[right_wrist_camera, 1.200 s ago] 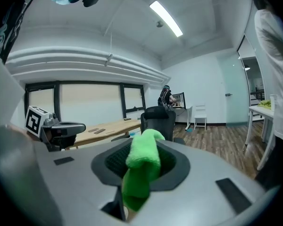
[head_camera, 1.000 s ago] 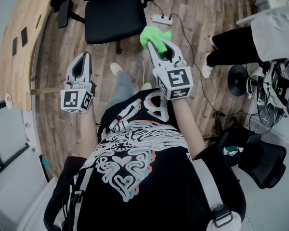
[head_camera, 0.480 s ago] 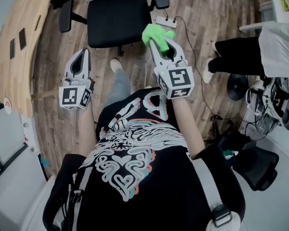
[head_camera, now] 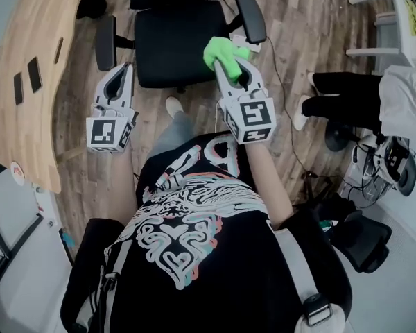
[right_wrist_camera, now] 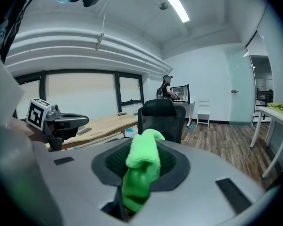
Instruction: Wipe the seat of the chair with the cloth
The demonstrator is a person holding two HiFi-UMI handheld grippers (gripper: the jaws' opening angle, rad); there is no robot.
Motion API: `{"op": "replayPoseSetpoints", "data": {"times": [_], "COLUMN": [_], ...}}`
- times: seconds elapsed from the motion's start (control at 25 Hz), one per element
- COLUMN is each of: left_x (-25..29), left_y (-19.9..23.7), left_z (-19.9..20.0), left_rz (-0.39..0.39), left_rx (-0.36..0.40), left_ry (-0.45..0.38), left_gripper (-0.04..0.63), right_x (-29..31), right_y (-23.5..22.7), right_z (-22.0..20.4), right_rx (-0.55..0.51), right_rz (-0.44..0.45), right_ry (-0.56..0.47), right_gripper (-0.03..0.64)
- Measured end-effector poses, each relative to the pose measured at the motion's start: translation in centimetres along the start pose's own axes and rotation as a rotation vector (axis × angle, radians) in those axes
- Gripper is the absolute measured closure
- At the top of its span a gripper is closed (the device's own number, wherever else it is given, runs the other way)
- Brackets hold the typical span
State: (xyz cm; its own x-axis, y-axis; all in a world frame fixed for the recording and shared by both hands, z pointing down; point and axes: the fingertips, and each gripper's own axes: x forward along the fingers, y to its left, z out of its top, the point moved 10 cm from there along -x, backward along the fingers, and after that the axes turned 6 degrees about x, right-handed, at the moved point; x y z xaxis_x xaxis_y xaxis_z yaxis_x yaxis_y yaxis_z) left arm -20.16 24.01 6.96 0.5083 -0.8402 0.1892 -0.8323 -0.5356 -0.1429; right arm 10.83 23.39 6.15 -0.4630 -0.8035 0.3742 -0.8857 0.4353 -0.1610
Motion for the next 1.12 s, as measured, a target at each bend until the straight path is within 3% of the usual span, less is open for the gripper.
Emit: {"op": "replayPoseSetpoints", "data": {"times": [0.24, 0.48, 0.96, 1.12], "left_x": [3.2, 6.2, 12.2, 13.8], "left_y": [6.6, 9.7, 8.5, 7.9], "left_z": [-2.2, -4.4, -5.3, -4.8], "left_rz": [-0.044, -0.059, -0.08, -0.081], "left_rx": [-0.003, -0.032, -0.047, -0.088], "left_ry": [0.018, 0.045, 0.087, 0.085], "left_gripper": [0.594, 0.594, 0.594, 0.594], "right_x": [6.5, 9.3, 11.7, 12.6], "right_y": [0.9, 0.0, -4.1, -5.6], "right_z": [0.3, 0.1, -0.8, -0.9], "right_rx": [0.003, 0.008, -0.002, -0.013], "right_rz": [-0.055, -0.117, -0.094, -0.071], "right_ry": [0.024, 0.036, 0.085, 0.113], "right_gripper": [0.528, 0.528, 0.528, 0.528]}}
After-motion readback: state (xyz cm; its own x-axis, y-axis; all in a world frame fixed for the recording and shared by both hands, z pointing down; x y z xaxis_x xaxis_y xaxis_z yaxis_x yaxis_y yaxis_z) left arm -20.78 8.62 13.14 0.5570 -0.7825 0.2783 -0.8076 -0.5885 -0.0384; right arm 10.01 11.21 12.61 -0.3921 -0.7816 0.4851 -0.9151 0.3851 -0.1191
